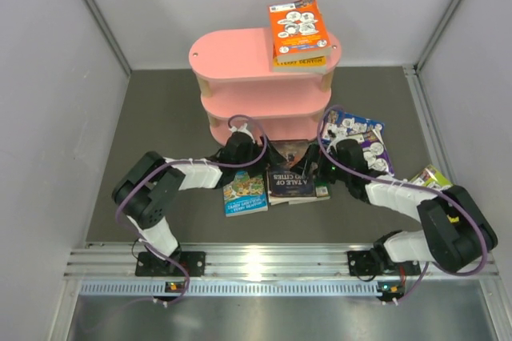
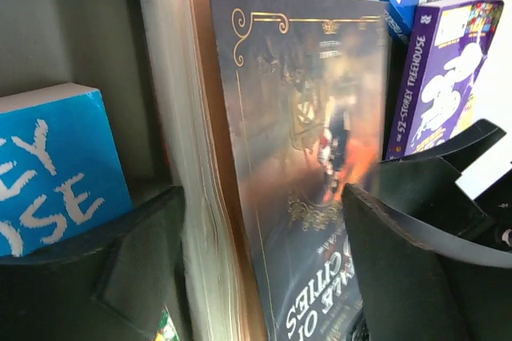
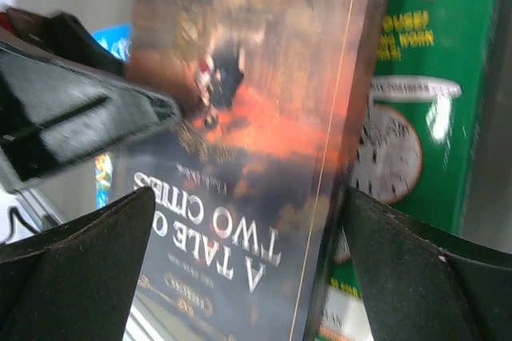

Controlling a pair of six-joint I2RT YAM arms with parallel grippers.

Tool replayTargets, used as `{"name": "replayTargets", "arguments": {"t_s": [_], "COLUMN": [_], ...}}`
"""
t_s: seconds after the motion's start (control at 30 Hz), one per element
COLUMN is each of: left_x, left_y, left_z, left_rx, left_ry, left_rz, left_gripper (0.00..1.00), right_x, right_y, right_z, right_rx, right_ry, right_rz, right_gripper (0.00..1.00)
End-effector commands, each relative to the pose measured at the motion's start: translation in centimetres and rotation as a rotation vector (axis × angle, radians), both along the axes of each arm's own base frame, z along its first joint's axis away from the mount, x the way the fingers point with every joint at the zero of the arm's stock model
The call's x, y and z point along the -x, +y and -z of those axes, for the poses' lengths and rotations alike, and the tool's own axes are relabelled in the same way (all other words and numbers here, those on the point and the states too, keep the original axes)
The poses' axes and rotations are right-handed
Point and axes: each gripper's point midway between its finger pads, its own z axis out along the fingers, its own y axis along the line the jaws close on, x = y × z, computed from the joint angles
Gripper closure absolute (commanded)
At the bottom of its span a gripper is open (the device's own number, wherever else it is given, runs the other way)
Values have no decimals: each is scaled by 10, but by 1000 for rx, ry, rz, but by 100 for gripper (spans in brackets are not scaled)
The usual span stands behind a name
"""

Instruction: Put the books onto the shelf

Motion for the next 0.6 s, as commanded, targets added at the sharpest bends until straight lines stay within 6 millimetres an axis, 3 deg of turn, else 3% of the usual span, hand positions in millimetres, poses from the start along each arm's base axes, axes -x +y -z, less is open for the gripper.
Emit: {"name": "replayTargets", "arguments": {"t_s": [0.0, 0.17, 0.27, 0.3, 0.4, 0.5, 0.53, 0.57], "left_x": [28, 36, 41, 43, 43, 46, 45, 46], "left_y": [-10, -5, 2, 5, 7, 7, 8, 8], "left_z": [36, 35, 33, 34, 32, 28, 23, 21], "left_rx": [8, 17, 6, 1, -1, 11, 20, 22], "left_ry": [113, 122, 115, 118, 117, 120, 109, 104], "left_rz": [53, 50, 40, 37, 28, 29, 24, 21], "left_gripper": [18, 35, 56, 73, 96, 100, 100, 100], "right_x": [47, 52, 55, 56, 57, 59, 61, 62], "right_y": [-8, -9, -12, -12, -13, -16, -17, -19], "right_z": [67, 74, 75, 74, 73, 71, 71, 70], "right_rx": [55, 52, 59, 57, 55, 56, 61, 66], "right_ry": [226, 242, 242, 238, 234, 231, 237, 235], "right_rz": [-43, -45, -42, -42, -42, -34, -31, -28], "right_gripper": [0, 0, 0, 1, 10, 43, 64, 75]}}
